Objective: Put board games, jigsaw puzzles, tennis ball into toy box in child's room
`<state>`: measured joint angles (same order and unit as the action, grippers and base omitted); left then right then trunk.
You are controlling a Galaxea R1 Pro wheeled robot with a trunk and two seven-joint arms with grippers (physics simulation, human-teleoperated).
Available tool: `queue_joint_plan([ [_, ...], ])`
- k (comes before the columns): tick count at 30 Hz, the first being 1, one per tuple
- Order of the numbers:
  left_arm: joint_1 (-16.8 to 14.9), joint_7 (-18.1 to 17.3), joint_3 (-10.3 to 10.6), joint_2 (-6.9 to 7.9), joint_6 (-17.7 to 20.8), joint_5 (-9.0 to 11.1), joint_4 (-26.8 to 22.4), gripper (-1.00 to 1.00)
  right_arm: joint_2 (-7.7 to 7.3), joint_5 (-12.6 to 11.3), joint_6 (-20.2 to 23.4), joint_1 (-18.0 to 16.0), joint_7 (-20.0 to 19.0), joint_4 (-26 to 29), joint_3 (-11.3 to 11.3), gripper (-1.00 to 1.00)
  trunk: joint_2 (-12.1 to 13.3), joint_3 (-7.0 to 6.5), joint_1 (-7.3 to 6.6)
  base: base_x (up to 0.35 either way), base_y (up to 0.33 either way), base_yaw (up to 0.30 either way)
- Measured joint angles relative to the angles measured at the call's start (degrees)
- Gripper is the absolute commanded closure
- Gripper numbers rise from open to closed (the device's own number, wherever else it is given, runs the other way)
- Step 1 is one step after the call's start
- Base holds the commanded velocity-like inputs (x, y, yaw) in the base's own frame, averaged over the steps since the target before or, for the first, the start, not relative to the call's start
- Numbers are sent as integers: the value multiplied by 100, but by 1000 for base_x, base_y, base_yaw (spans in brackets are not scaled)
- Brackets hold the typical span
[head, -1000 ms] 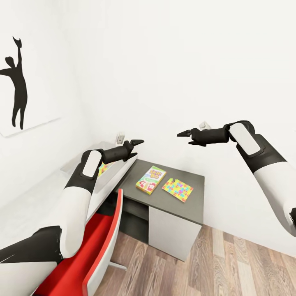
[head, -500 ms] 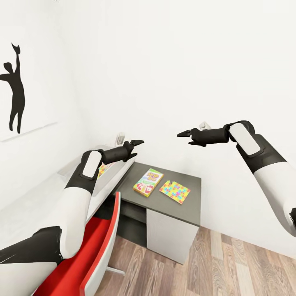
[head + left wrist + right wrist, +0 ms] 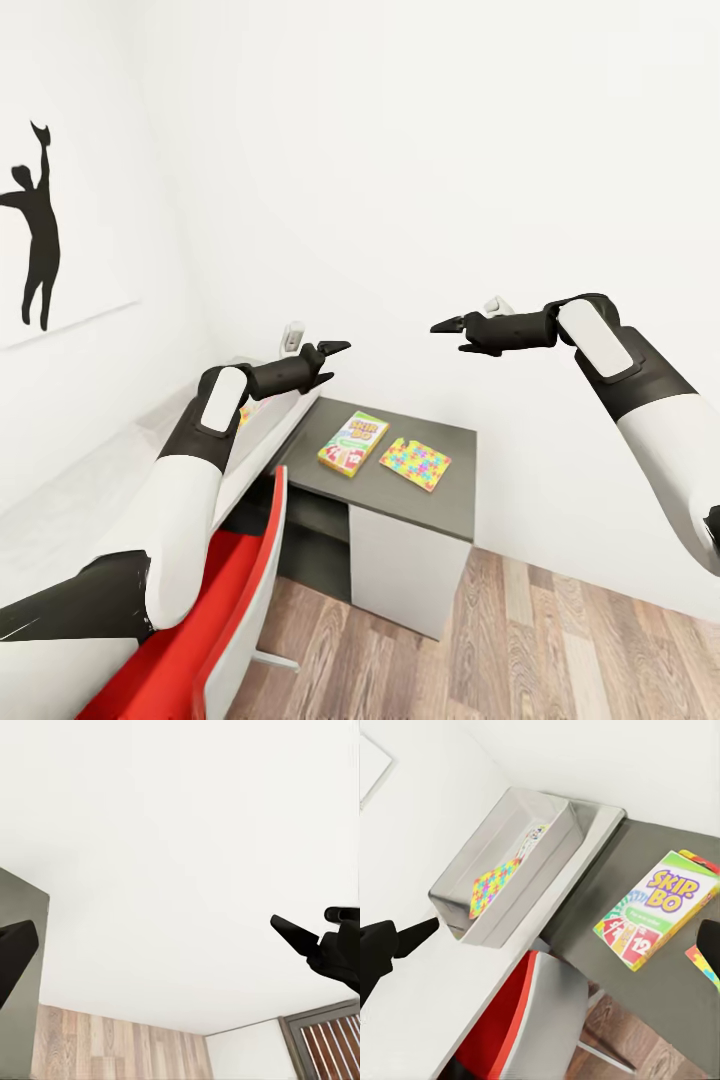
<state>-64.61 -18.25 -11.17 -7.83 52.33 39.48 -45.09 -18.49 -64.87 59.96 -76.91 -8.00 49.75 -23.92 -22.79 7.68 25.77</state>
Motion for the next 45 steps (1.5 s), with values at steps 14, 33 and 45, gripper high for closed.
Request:
queue_joint_plan([
  [14,1,1,0,0,0,-3,0,-100,0,7,0,30,7,-44,0,-100,0,-132,-2,-46,0,-76],
  [33,17,1,-5,6,0,-4,0,-100,-2,11,1,44,-1,-472,6,-100,0,-307,-3,0,0,-148],
  [45,35,1,-6,8,0,-4,0,-100,-106,6,2,44,-9,-801,2,-100,1,-385,-2,0,0,-118],
])
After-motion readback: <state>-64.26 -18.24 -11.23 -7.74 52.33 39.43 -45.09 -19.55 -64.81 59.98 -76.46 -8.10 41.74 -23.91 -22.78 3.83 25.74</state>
